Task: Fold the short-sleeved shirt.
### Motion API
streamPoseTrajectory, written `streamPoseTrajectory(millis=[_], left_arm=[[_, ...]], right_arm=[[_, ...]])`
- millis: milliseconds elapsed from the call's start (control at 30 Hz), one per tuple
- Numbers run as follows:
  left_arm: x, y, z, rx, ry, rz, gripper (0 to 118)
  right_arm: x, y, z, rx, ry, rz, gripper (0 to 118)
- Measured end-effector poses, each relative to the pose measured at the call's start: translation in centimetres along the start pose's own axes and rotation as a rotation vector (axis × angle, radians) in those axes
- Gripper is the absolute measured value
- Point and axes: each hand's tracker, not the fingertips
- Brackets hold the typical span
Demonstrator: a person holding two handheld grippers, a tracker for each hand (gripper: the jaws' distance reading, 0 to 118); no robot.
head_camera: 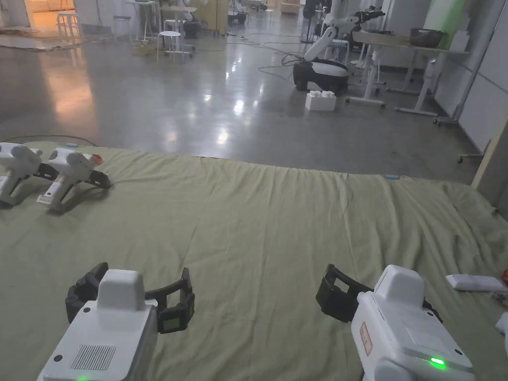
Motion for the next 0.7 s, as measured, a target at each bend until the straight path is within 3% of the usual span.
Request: streamPoseTrajectory(millis=[33,133,467,700], left_arm=[[-0.1,0.0,0.0,0.004,-0.003,0.0,115],[-0.2,-0.1,-0.2,0.007,-0.006,-0.013,115],[-0.7,-0.3,-0.8,0.003,-0.012,-0.007,115],[-0.6,-0.1,-1.2,0.015,-0.029,0.006,115]], right_arm=[[0.2,-0.1,0.0,0.022,0.036,0.027,113],[0.0,-0.4,-0.3,0.06,-0.027,0.09,113],[-0.2,-0.8,-0.4,0.14,-0.062,0.167,113],[-0.4,-0.6,-0.6,0.145,-0.028,0.156,113]])
